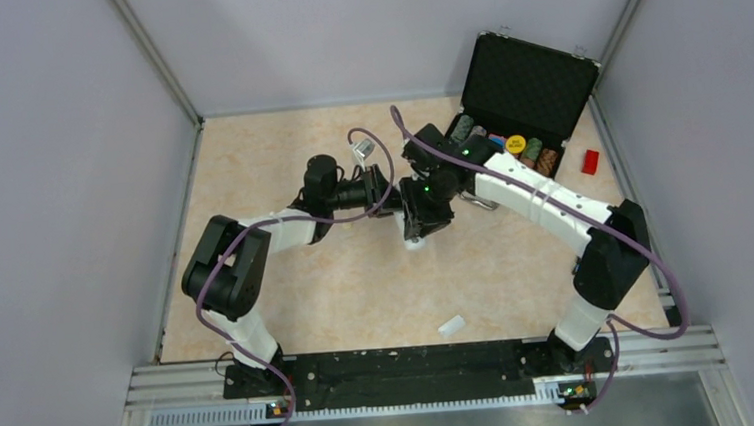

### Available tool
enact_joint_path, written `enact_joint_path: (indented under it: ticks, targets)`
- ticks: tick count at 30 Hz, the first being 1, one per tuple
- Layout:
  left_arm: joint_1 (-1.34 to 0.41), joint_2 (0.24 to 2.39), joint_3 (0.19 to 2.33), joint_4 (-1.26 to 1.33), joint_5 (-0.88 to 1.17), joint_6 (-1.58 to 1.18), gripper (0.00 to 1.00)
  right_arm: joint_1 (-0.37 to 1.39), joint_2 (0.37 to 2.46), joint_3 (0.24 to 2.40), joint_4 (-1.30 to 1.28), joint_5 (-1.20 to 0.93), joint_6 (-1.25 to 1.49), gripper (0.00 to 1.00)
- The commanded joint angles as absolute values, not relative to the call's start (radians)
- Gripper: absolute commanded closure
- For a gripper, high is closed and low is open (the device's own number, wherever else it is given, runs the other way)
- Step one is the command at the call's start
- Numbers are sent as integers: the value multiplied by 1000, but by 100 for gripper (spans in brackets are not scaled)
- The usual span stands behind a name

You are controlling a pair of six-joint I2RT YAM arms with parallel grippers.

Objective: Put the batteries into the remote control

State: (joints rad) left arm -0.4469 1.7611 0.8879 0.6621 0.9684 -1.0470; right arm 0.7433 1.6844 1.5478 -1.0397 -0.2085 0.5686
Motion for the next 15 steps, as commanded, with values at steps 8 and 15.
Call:
enact_joint_path:
  ticks: [8,15]
  targets:
    - [-448,1758,969,816,907,-1290,100,703,1296,1366,-802,-81,739,37]
    - [-448,1700,998,830,808,-1394,100,703,1061,1116,-537,-3,891,29]
